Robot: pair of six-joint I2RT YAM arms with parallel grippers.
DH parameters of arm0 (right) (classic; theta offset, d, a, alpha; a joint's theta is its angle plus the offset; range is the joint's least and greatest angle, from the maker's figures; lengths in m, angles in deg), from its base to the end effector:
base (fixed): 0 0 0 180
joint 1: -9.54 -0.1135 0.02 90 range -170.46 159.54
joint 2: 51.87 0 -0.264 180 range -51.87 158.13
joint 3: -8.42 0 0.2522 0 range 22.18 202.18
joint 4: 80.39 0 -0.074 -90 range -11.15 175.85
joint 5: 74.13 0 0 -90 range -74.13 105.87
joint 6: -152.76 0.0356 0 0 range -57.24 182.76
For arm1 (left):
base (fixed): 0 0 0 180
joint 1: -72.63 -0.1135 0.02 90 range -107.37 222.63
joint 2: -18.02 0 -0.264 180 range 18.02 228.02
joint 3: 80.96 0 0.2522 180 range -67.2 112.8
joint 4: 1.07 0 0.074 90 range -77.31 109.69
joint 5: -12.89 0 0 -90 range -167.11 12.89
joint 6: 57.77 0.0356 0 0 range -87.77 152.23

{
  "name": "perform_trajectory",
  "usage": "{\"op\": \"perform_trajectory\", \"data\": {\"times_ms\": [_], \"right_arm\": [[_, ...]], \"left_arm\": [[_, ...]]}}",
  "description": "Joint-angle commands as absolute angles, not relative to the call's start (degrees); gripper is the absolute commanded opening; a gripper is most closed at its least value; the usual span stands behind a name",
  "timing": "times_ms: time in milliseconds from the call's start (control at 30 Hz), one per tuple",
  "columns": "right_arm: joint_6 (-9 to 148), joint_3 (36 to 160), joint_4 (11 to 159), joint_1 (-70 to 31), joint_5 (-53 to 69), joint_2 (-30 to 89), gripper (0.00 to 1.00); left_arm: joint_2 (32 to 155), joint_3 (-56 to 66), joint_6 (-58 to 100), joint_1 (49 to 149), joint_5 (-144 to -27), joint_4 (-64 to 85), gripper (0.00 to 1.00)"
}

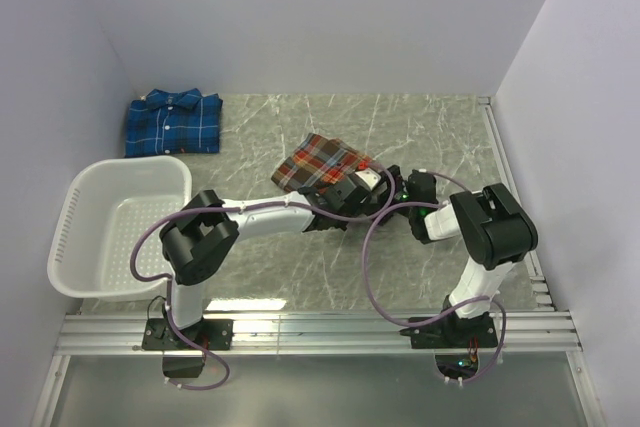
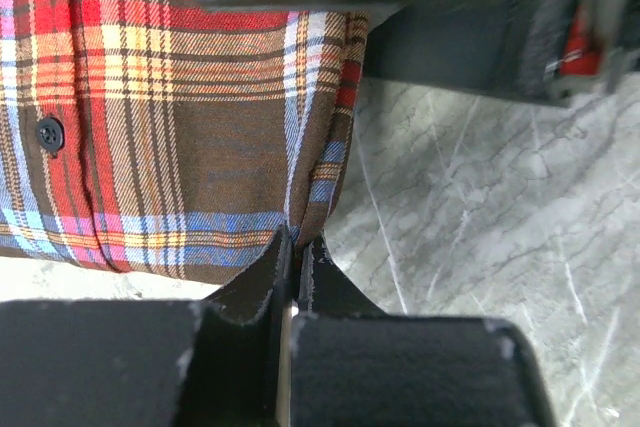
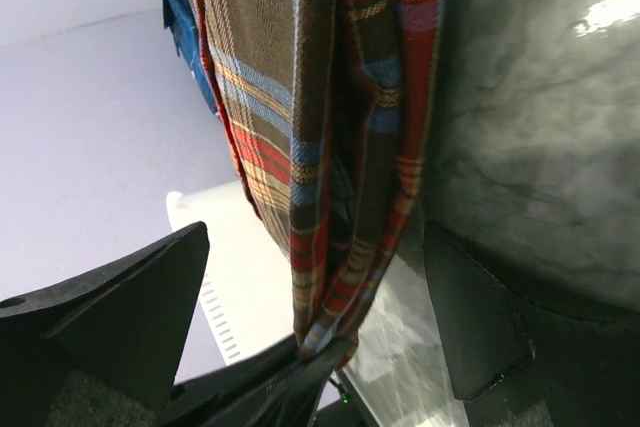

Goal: Fold and stack the long sleeve shirts
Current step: Fold the shirt

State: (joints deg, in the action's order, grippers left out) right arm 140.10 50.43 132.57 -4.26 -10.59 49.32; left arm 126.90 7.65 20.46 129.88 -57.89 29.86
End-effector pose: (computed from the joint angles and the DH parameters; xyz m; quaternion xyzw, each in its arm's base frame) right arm 0.2831 0.0859 0.1091 0.3324 0.7663 0.5033 0.2212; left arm 0.2314 -0.3380 0.1921 0.3083 0.8791 -0.0558 0.3591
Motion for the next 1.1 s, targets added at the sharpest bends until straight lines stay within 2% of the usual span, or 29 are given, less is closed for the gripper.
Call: {"op": "perform_trajectory", "data": {"times_ms": [0, 300, 433, 500, 567, 600, 633, 667, 700, 733, 767, 800, 833, 867, 967, 1067], "right_arm": [[140.9, 51.8, 131.1, -6.2, -5.8, 51.4, 0.95], [141.9, 58.5, 130.5, -8.2, -4.3, 56.8, 0.9], [140.5, 60.6, 131.6, -8.5, -5.0, 59.6, 0.83], [140.1, 60.9, 132.6, -8.4, -5.7, 60.4, 0.77], [139.6, 60.4, 134.4, -8.4, -6.4, 61.1, 0.66], [139.2, 60.3, 134.8, -8.3, -6.6, 61.1, 0.56], [138.3, 60.3, 134.7, -8.2, -6.9, 61.0, 0.51], [137.7, 60.3, 134.5, -8.1, -7.4, 60.9, 0.46], [137.1, 60.5, 134.2, -7.9, -7.9, 60.7, 0.35], [135.3, 61.1, 133.3, -7.3, -8.6, 60.5, 0.29], [134.3, 61.6, 132.7, -7.0, -10.0, 60.4, 0.23], [132.1, 62.3, 132.3, -6.6, -10.9, 60.4, 0.1], [131.2, 62.5, 132.3, -6.2, -11.9, 60.2, 0.03], [130.4, 62.9, 132.3, -5.4, -12.9, 60.1, 0.0], [126.1, 64.9, 129.3, -3.3, -17.6, 59.8, 0.0], [119.7, 67.6, 122.2, -1.8, -20.8, 58.7, 0.0]], "left_arm": [[123.6, 9.8, 17.5, 129.8, -60.6, 29.8, 0.0], [123.7, 11.0, 12.7, 129.8, -63.6, 29.7, 0.01], [123.9, 12.0, 8.9, 129.8, -64.7, 29.1, 0.01], [124.5, 12.7, 7.0, 129.8, -65.2, 29.5, 0.01], [125.2, 13.8, 6.0, 129.8, -65.2, 30.2, 0.02], [125.4, 14.1, 5.7, 129.8, -64.9, 30.4, 0.03], [125.3, 14.0, 5.3, 129.8, -64.0, 30.6, 0.05], [125.0, 13.8, 4.6, 129.8, -63.6, 30.7, 0.09], [124.7, 13.6, 4.2, 129.7, -63.1, 30.6, 0.12], [124.4, 13.0, 3.8, 129.7, -63.0, 30.4, 0.16], [123.3, 12.6, 3.1, 129.6, -63.1, 30.2, 0.29], [122.8, 12.3, 2.7, 129.5, -63.3, 30.2, 0.35], [122.4, 11.9, 2.3, 129.3, -63.4, 30.4, 0.42], [121.2, 11.6, 1.4, 129.2, -63.1, 30.7, 0.53], [118.4, 10.0, -0.5, 127.8, -63.9, 31.7, 0.67], [115.4, 7.0, -2.6, 125.1, -65.3, 33.1, 0.73]]}}
